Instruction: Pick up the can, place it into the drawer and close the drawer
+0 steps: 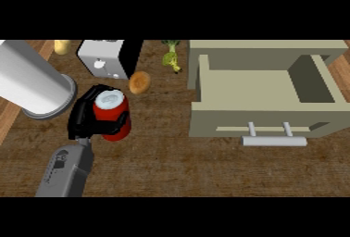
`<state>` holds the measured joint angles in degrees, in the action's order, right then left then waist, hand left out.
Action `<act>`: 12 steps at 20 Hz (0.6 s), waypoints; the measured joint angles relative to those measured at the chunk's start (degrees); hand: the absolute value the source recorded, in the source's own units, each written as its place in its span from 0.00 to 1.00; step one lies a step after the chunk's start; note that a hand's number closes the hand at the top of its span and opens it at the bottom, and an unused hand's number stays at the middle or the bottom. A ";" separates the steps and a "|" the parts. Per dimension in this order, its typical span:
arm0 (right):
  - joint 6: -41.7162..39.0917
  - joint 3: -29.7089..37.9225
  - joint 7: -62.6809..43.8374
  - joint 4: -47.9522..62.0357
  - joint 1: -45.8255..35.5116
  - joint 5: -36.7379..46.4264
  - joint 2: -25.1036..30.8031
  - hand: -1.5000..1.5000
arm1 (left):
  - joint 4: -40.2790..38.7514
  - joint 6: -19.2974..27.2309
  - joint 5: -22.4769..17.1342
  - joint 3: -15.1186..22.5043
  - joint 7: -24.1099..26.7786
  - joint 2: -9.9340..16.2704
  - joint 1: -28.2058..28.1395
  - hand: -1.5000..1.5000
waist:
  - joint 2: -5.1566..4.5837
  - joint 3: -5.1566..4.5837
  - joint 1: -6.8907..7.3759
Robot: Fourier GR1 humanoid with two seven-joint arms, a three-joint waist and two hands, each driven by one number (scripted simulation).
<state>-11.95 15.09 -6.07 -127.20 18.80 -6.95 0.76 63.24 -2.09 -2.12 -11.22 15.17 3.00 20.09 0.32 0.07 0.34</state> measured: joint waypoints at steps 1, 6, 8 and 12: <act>-0.15 0.59 -0.54 -0.04 -0.28 -0.67 0.46 0.00 | 3.01 0.91 0.39 1.51 -1.43 -0.64 -0.65 1.00 | 0.01 -0.01 0.01; -0.78 2.02 -0.67 0.06 -0.75 -2.00 0.88 0.00 | 12.60 4.78 1.69 6.28 -10.40 -2.10 1.52 1.00 | -0.10 -0.03 -0.30; -0.70 1.75 -0.84 -0.04 -1.15 -1.62 0.72 0.00 | 14.62 8.21 1.68 9.77 -13.54 -2.44 3.25 1.00 | -0.14 -0.04 -0.47; -0.85 1.51 0.13 0.56 -0.92 -0.93 0.30 0.00 | 16.91 10.98 2.24 12.93 -20.22 -2.77 8.07 1.00 | -0.21 -0.04 -0.66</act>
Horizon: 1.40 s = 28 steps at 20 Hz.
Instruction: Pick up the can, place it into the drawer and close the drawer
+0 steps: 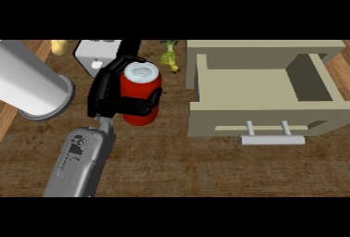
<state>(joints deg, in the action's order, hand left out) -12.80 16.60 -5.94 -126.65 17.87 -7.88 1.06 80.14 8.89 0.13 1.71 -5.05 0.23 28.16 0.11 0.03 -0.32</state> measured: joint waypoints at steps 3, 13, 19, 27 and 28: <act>0.65 -0.62 0.18 -0.14 -0.26 0.62 -0.19 0.00 | 0.34 3.94 0.40 3.29 -3.57 -0.11 4.04 1.00 | -0.02 0.00 -0.14; -0.03 0.76 1.41 2.76 -2.27 0.52 0.47 0.00 | -9.28 13.91 -1.04 8.66 -8.83 -0.22 23.10 1.00 | -0.19 0.00 -0.74; -0.48 1.40 0.17 1.87 -2.01 -0.03 0.90 0.00 | -17.32 17.51 -3.24 9.40 -11.53 -0.22 34.29 1.00 | -0.23 0.01 -1.06; -0.08 0.20 -0.55 1.59 -3.18 1.23 0.25 0.00 | -31.40 21.60 -8.92 11.59 -8.95 -0.22 45.58 1.00 | -0.50 0.02 -1.93; -0.44 0.26 0.05 1.96 -2.85 1.13 0.17 0.00 | -32.98 21.94 -9.82 11.93 -8.67 -0.23 46.91 1.00 | -0.52 0.03 -2.06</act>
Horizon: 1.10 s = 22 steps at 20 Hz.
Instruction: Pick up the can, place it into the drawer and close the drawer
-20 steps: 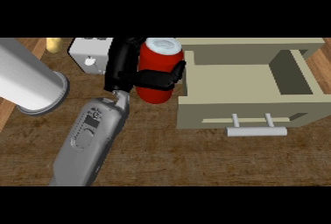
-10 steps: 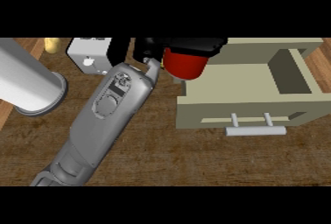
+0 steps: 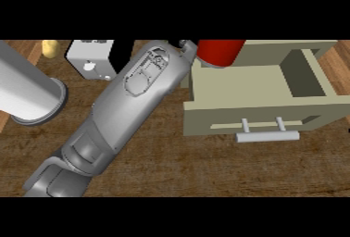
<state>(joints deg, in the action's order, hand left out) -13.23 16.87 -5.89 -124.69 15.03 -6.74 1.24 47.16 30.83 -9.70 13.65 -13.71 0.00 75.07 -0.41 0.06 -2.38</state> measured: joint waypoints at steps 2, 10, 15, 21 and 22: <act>0.26 -0.53 0.35 0.78 -0.63 0.77 -0.33 0.00 | -3.10 0.32 -1.75 0.65 0.55 0.00 2.50 1.00 | -0.05 0.01 -0.13; 0.78 -0.81 -0.30 1.37 -2.38 1.52 -0.10 0.00 | -12.46 1.31 -7.68 4.67 5.71 0.00 6.76 1.00 | -0.24 0.03 -0.79; 1.17 -1.36 -0.83 2.11 -3.75 1.84 -0.22 0.00 | -16.25 2.01 -11.57 7.62 6.08 0.00 9.23 1.00 | -0.36 0.05 -1.34; 1.27 -1.59 -2.25 1.25 -4.70 1.60 0.24 0.00 | -20.31 3.64 -14.15 11.30 9.30 0.00 9.71 1.00 | -0.64 0.09 -2.43; 1.10 -1.46 -1.74 1.77 -4.80 1.54 0.30 0.00 | -20.90 3.75 -14.46 11.69 10.48 0.00 9.18 1.00 | -0.70 0.08 -2.53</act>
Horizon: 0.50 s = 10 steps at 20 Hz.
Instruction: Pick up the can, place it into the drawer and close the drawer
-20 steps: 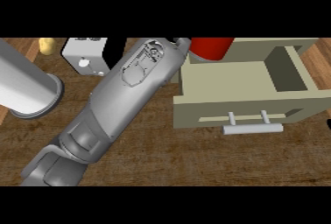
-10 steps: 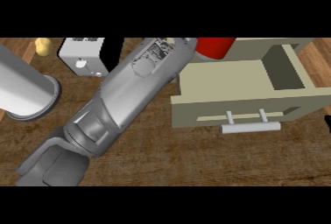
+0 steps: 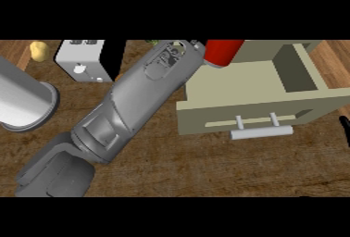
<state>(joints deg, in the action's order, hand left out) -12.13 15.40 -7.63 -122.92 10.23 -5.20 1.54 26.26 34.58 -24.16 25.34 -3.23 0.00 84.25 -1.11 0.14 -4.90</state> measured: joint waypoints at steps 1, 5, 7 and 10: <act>0.33 -0.26 0.04 0.21 -0.45 0.38 -0.20 0.00 | -0.60 0.44 -0.27 0.58 0.15 0.00 0.39 1.00 | -0.05 0.01 -0.11; 0.41 -0.52 0.19 1.51 -2.20 0.95 0.29 0.00 | -2.21 1.38 -1.54 2.78 2.02 0.00 0.01 1.00 | -0.25 0.03 -0.65; 0.74 -0.51 -0.05 1.91 -3.16 1.08 0.43 0.00 | -3.02 2.03 -2.08 3.92 1.93 0.00 0.48 1.00 | -0.38 0.03 -1.12; 0.32 -0.12 0.40 2.54 -3.47 0.62 0.87 0.00 | -4.22 2.12 -2.52 5.39 3.16 0.01 -0.07 1.00 | -0.50 0.05 -1.56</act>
<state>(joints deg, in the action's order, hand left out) -11.81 15.28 -7.22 -120.38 6.75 -4.58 2.41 22.03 36.70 -26.68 30.73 -0.07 0.01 84.18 -1.61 0.19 -6.46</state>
